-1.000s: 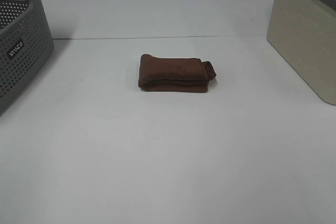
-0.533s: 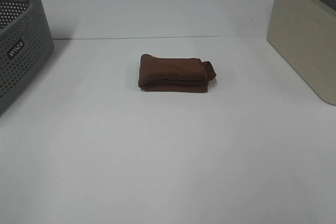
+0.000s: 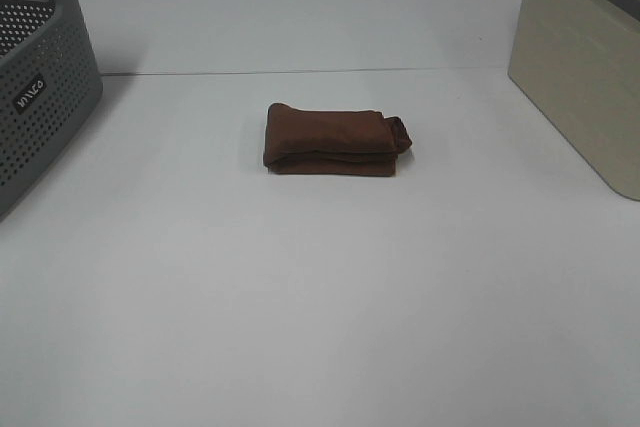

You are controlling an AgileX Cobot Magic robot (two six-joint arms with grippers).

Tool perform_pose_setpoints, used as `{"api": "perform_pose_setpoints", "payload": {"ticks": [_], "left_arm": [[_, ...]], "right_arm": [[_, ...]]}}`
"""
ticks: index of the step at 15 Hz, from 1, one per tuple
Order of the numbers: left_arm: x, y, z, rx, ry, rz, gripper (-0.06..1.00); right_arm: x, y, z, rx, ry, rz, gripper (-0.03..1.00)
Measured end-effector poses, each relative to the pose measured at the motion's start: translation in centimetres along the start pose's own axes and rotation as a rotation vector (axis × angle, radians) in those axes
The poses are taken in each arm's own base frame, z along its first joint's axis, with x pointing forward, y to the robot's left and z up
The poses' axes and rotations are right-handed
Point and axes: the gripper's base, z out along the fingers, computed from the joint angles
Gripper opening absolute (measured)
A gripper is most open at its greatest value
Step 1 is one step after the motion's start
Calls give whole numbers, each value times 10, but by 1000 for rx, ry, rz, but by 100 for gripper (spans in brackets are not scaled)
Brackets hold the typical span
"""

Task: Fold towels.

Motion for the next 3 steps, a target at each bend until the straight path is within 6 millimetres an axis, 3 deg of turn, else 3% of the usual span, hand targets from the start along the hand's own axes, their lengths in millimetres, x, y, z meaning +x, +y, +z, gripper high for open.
{"api": "perform_pose_setpoints", "payload": {"ticks": [3], "left_arm": [[0, 0, 0, 0, 0, 0, 62]], "right_arm": [[0, 0, 0, 0, 0, 0, 90]]}}
